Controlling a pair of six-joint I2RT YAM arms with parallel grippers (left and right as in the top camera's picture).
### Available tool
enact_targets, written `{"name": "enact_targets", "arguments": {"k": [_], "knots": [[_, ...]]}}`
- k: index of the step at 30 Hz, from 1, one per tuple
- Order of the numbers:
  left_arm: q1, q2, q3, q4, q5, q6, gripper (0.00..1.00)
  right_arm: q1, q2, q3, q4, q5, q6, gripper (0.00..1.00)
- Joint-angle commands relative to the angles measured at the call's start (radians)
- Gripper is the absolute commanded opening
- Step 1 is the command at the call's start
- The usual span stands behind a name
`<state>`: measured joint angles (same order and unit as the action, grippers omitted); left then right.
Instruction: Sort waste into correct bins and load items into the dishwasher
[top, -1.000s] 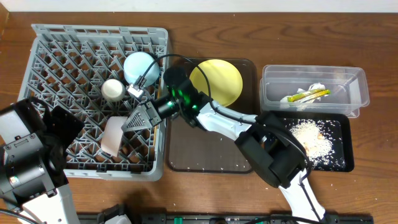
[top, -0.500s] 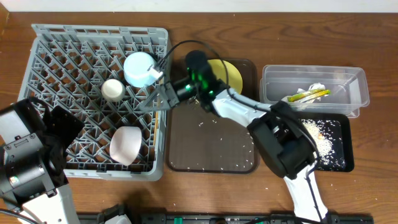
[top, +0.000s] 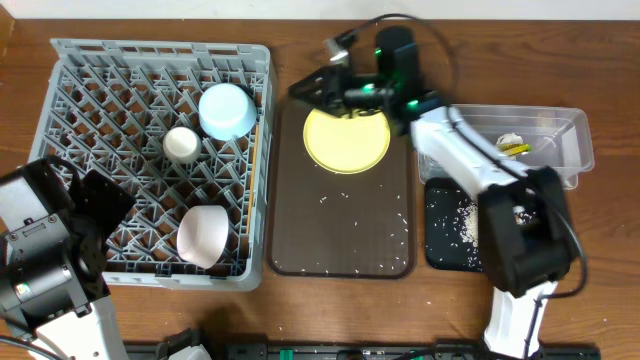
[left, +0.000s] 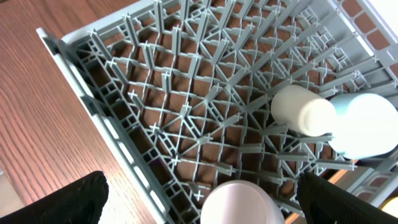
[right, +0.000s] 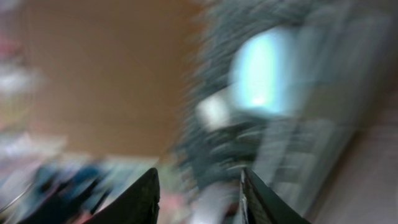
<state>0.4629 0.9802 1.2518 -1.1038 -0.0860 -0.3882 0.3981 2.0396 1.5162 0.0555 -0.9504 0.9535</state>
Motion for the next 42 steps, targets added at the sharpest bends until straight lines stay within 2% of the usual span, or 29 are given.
{"name": "enact_targets", "arguments": {"k": [1,4,6,11,14,19,23,27,35,37,39,41,42], "knots": [[0.003,-0.001,0.012,-0.003,-0.016,0.013,0.98,-0.014,-0.098,0.008,-0.191,0.425,-0.351,0.43],[0.003,-0.001,0.012,-0.003,-0.016,0.013,0.98,0.014,-0.19,0.04,-0.441,0.642,-0.62,0.46],[0.003,-0.001,0.012,-0.003,-0.016,0.013,0.98,0.058,-0.229,0.087,-0.571,0.647,-0.731,0.46],[0.003,-0.001,0.012,-0.003,-0.016,0.013,0.98,0.238,-0.262,0.137,-0.729,0.637,-0.88,0.48],[0.003,-0.001,0.012,-0.004,-0.016,0.013,0.98,0.364,-0.25,0.136,-0.757,0.63,-0.94,0.45],[0.003,-0.001,0.012,-0.003,-0.016,0.013,0.98,0.541,-0.199,0.136,-0.709,0.647,-0.955,0.41],[0.003,-0.001,0.012,-0.004,-0.016,0.013,0.98,0.65,-0.117,0.136,-0.628,0.763,-0.955,0.41],[0.003,-0.001,0.012,-0.003,-0.016,0.013,0.98,0.697,-0.042,0.136,-0.529,0.728,-0.957,0.42],[0.003,-0.001,0.012,-0.003,-0.016,0.013,0.98,0.756,0.019,0.136,-0.382,0.732,-0.962,0.33],[0.003,-0.001,0.012,-0.004,-0.016,0.013,0.98,0.76,0.024,0.136,-0.39,0.752,-0.962,0.29],[0.003,-0.001,0.012,-0.004,-0.016,0.013,0.98,0.761,0.034,0.133,-0.408,0.781,-0.962,0.18],[0.003,-0.001,0.012,-0.003,-0.016,0.013,0.98,0.761,0.047,0.131,-0.435,0.819,-0.962,0.01],[0.003,-0.001,0.012,-0.003,-0.016,0.013,0.98,0.759,0.054,0.131,-0.455,0.845,-0.962,0.01]]}}
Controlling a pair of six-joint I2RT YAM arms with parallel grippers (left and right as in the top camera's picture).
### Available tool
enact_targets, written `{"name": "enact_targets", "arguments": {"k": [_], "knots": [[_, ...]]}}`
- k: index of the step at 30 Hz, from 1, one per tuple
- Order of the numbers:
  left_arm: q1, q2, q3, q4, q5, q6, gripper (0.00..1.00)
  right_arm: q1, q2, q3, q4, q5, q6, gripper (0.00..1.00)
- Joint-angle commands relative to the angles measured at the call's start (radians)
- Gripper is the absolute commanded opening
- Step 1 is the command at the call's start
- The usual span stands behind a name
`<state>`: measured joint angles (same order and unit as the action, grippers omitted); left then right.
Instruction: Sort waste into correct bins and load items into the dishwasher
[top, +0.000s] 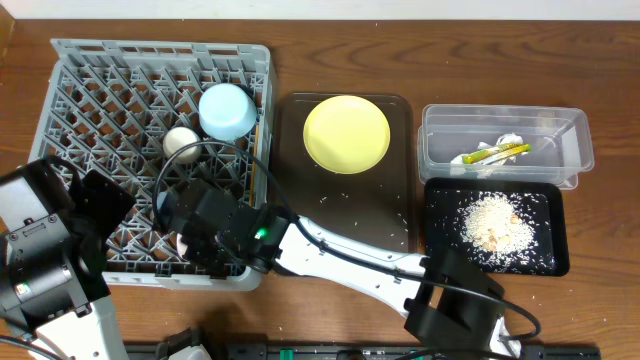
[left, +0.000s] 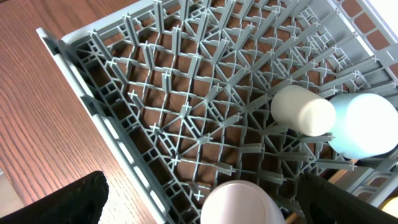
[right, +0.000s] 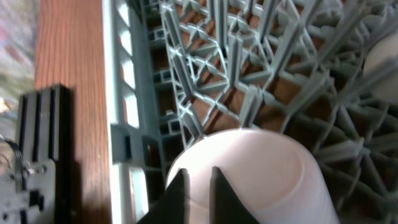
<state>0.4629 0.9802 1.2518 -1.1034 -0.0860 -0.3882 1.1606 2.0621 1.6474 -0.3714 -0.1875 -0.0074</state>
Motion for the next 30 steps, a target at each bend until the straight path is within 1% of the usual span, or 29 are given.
{"name": "enact_targets", "arguments": {"k": [1,5,12,14,16,18,20,21,23,25,28,29,30], "knots": [[0.003,-0.001,0.012,-0.004,-0.016,0.013,0.98,-0.005,0.031,0.0,-0.044,0.099,-0.001,0.01],[0.003,-0.001,0.012,-0.004,-0.016,0.013,0.98,-0.017,0.014,0.0,-0.101,0.135,-0.001,0.01],[0.003,-0.001,0.012,-0.004,-0.016,0.013,0.98,-0.039,-0.067,0.0,-0.111,0.147,0.0,0.01],[0.003,-0.001,0.012,-0.004,-0.016,0.013,0.98,-0.058,-0.103,0.0,-0.121,0.196,0.015,0.01],[0.003,-0.001,0.012,-0.004,-0.016,0.013,0.98,-0.098,-0.144,0.0,-0.137,0.282,0.064,0.03],[0.003,-0.001,0.012,-0.004,-0.016,0.013,0.98,-0.154,-0.178,0.0,-0.156,0.32,0.094,0.09],[0.003,-0.001,0.012,-0.004,-0.016,0.013,0.98,-0.227,-0.201,0.0,-0.173,0.309,0.116,0.19],[0.003,-0.001,0.012,-0.004,-0.016,0.013,0.98,-0.265,-0.207,0.0,-0.184,0.304,0.128,0.22],[0.003,-0.001,0.012,-0.004,-0.016,0.013,0.98,-0.359,-0.208,0.0,-0.218,0.302,0.153,0.31],[0.003,-0.001,0.012,-0.004,-0.016,0.013,0.98,-0.435,-0.191,0.0,-0.247,0.302,0.169,0.42],[0.003,-0.001,0.012,-0.004,-0.016,0.013,0.98,-0.528,-0.149,0.0,-0.269,0.303,0.168,0.57],[0.003,-0.001,0.012,-0.004,-0.016,0.013,0.98,-0.552,-0.13,-0.001,-0.269,0.302,0.168,0.6],[0.003,-0.001,0.012,-0.004,-0.016,0.013,0.98,-0.589,-0.092,-0.001,-0.268,0.299,0.168,0.59]]}}
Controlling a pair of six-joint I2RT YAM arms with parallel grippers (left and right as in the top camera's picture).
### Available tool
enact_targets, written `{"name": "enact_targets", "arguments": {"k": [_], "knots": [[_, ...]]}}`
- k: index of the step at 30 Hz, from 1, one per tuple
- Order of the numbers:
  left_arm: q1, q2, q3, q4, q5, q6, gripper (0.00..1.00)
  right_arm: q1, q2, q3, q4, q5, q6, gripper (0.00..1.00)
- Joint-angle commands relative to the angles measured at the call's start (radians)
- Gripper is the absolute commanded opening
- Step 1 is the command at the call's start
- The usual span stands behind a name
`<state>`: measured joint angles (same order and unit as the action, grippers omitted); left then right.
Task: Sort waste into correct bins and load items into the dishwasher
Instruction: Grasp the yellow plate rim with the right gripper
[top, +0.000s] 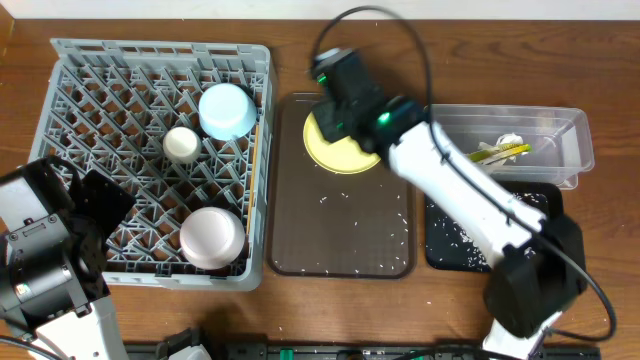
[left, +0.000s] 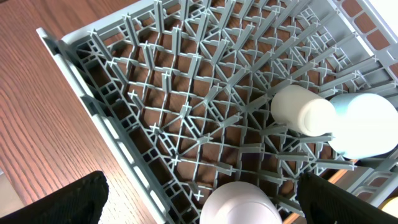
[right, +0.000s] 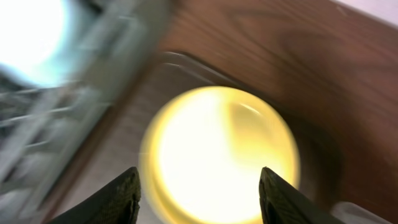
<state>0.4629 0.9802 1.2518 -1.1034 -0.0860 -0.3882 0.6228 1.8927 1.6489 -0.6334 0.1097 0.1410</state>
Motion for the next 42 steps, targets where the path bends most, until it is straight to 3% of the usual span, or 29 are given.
{"name": "enact_targets", "arguments": {"k": [1,10,11,13,16,18,22,26,29,31,35,40,42], "knots": [[0.003,-0.001,0.012,-0.004,-0.016,0.013,0.98,-0.067,0.102,-0.002,-0.004,0.002,0.019,0.6],[0.003,-0.001,0.012,-0.004,-0.016,0.013,0.98,-0.119,0.312,-0.002,0.02,0.004,0.023,0.59],[0.003,-0.001,0.012,-0.004,-0.016,0.013,0.98,-0.117,0.328,-0.002,0.018,-0.02,0.023,0.54],[0.003,-0.001,0.012,-0.004,-0.016,0.013,0.98,-0.11,0.351,-0.002,-0.001,-0.111,0.023,0.3],[0.003,-0.001,0.012,-0.004,-0.016,0.013,0.98,-0.092,0.36,-0.002,-0.055,-0.253,0.023,0.08],[0.003,-0.001,0.012,-0.004,-0.016,0.013,0.98,-0.071,0.36,-0.003,-0.106,-0.326,0.023,0.01],[0.003,-0.001,0.012,-0.004,-0.016,0.013,0.98,0.003,0.36,-0.007,-0.221,-0.35,0.023,0.01],[0.003,-0.001,0.012,-0.004,-0.016,0.013,0.98,0.091,0.36,-0.023,-0.262,-0.347,0.023,0.07],[0.003,-0.001,0.012,-0.004,-0.016,0.013,0.98,0.163,0.356,-0.008,-0.266,-0.155,0.053,0.13],[0.003,-0.001,0.012,-0.004,-0.016,0.013,0.98,0.15,0.352,0.044,-0.303,-0.061,0.07,0.13],[0.003,-0.001,0.012,-0.004,-0.016,0.013,0.98,0.106,0.327,0.161,-0.394,-0.069,0.018,0.18],[0.003,-0.001,0.012,-0.004,-0.016,0.013,0.98,0.085,0.288,0.264,-0.503,-0.017,-0.002,0.33],[0.003,-0.001,0.012,-0.004,-0.016,0.013,0.98,0.075,0.277,0.264,-0.516,0.02,0.031,0.58]]}}
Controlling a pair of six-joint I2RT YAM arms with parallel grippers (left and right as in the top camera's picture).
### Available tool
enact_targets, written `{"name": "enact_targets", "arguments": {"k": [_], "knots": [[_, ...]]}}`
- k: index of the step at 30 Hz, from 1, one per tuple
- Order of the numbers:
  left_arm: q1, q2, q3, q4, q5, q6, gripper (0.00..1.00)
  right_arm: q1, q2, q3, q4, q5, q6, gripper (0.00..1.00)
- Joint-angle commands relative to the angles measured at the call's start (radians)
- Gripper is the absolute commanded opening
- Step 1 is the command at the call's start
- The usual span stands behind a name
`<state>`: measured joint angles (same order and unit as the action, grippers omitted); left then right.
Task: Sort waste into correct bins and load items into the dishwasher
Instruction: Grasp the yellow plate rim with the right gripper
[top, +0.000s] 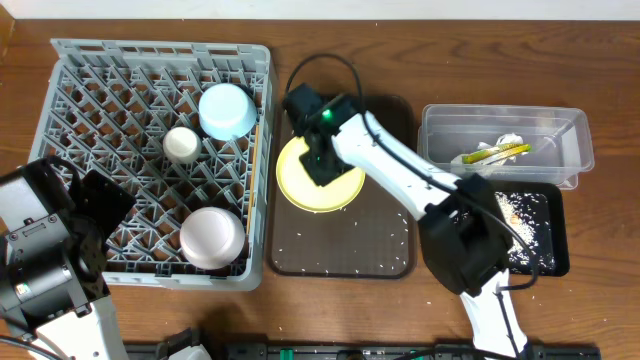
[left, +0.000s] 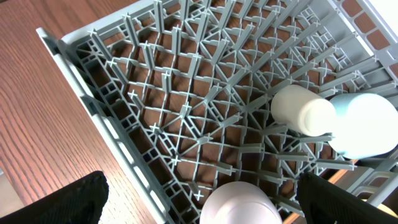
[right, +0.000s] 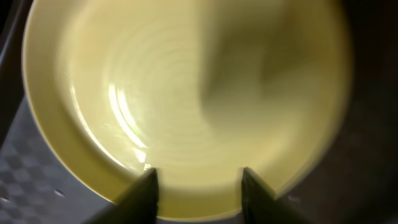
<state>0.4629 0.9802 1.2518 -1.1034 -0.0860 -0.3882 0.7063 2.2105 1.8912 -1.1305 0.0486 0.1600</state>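
The yellow plate (top: 318, 180) lies on the left half of the brown tray (top: 340, 250), close to the grey dish rack (top: 60, 60). My right gripper (top: 320, 165) is low over the plate. In the right wrist view the plate (right: 186, 81) fills the frame, and the gripper (right: 198, 177) has its fingers apart over the near rim with nothing pinched. In the rack are a blue cup (top: 226, 110), a small white cup (top: 182, 143) and an upside-down pink cup (top: 212, 237). My left gripper (left: 202, 205) hangs wide open above the pink cup (left: 239, 208).
A clear bin (top: 575, 140) at the right holds a yellow wrapper (top: 495, 152) and white scraps. In front of it a black tray (top: 545, 262) carries food crumbs. Crumbs are scattered on the brown tray. The rack's right wall stands just left of the plate.
The plate was at the far middle of the brown tray and now lies nearer and further left, by the rack. My right gripper has come down close over it. The left arm has not moved.
At first the pink cup lay tipped in the rack's near right corner and my right gripper was by the plate. Then that gripper was shut on the cup. Then the cup stood upside down and the gripper hung open over the plate, which has now shifted left.
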Motion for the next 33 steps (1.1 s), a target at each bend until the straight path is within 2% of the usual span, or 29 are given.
{"name": "enact_targets", "arguments": {"k": [1,5,14,16,17,20,21,26,28,33], "knots": [[0.003,-0.001,0.012,-0.004,-0.016,0.013,0.98,-0.016,-0.041,0.022,-0.028,0.094,0.032,0.64],[0.003,-0.001,0.012,-0.004,-0.016,0.013,0.98,-0.06,-0.037,-0.031,-0.006,0.136,0.112,0.68],[0.003,-0.001,0.012,-0.004,-0.016,0.013,0.98,-0.146,-0.037,-0.296,0.225,0.092,0.161,0.56],[0.003,-0.001,0.012,-0.004,-0.016,0.013,0.98,-0.152,-0.037,-0.349,0.285,0.055,0.161,0.49],[0.003,-0.001,0.012,-0.004,-0.016,0.013,0.98,-0.153,-0.037,-0.373,0.312,0.038,0.161,0.39],[0.003,-0.001,0.012,-0.004,-0.016,0.013,0.98,-0.151,-0.037,-0.419,0.365,-0.007,0.161,0.19],[0.003,-0.001,0.012,-0.004,-0.016,0.013,0.98,-0.15,-0.037,-0.42,0.365,-0.009,0.161,0.01],[0.003,-0.001,0.012,-0.004,-0.016,0.013,0.98,-0.155,-0.058,-0.416,0.363,-0.009,0.161,0.01],[0.003,-0.001,0.012,-0.004,-0.016,0.013,0.98,-0.163,-0.075,-0.412,0.357,-0.008,0.161,0.04],[0.003,-0.001,0.012,-0.004,-0.016,0.013,0.98,-0.196,-0.158,-0.409,0.336,-0.008,0.157,0.01]]}}
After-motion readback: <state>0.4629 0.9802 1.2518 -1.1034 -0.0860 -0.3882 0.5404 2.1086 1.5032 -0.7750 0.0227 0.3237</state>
